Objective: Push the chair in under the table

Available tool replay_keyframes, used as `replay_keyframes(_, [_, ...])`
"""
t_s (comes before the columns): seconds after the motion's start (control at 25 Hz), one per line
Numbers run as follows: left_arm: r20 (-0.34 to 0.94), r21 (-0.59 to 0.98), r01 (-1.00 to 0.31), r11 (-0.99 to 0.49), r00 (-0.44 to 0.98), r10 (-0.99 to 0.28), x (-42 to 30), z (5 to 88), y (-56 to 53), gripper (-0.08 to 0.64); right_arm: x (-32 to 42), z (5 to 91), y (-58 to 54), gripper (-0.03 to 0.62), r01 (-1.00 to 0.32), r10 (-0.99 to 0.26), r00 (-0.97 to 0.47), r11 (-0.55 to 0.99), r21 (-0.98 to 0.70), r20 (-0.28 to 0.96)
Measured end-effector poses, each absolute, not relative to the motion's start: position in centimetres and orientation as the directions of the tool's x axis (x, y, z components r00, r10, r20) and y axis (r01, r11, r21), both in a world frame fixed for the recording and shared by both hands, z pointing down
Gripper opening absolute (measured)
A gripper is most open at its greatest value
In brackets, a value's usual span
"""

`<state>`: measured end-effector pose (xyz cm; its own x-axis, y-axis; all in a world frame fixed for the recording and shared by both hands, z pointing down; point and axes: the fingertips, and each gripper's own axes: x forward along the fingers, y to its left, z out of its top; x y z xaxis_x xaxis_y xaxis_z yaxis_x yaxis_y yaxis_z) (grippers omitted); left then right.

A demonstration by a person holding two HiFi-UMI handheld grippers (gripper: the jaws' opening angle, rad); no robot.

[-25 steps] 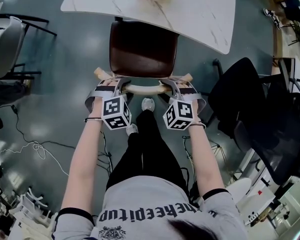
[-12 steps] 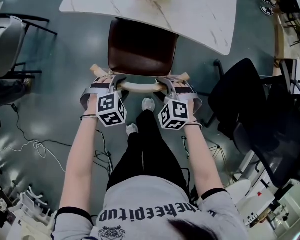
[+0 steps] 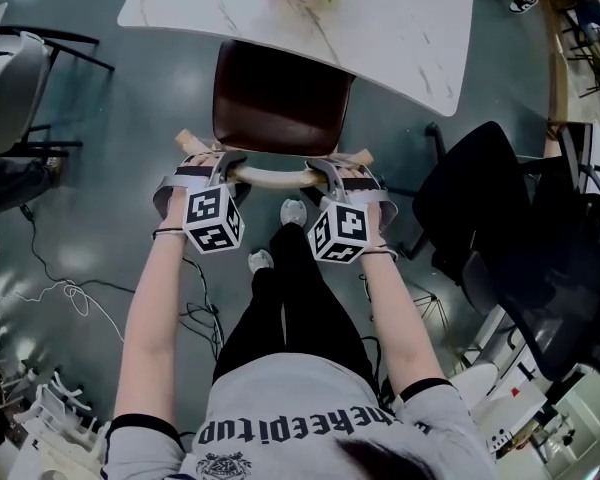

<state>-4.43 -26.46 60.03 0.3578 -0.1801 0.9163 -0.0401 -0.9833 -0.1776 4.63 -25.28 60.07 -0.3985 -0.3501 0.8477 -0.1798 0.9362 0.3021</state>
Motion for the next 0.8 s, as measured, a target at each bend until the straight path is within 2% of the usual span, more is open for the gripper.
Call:
replay_keyframes(0.36, [0.92, -0.188, -0.048, -0.981, 0.341, -0.193, -4.87, 60.08, -26.9, 0.225, 4.18, 60.0, -25.54, 0.218, -0.193, -0.372, -0.407, 0.928, 0.32, 0.834])
replay_keyframes(0.8, [0.907, -0.291, -0.09, -0.952, 0.29, -0.305, -5.3, 59.79, -26.61, 0.229, 3.65, 59.25, -25.12, 0.229, -0.28, -0.346, -0.443, 0.93, 0.239, 0.827])
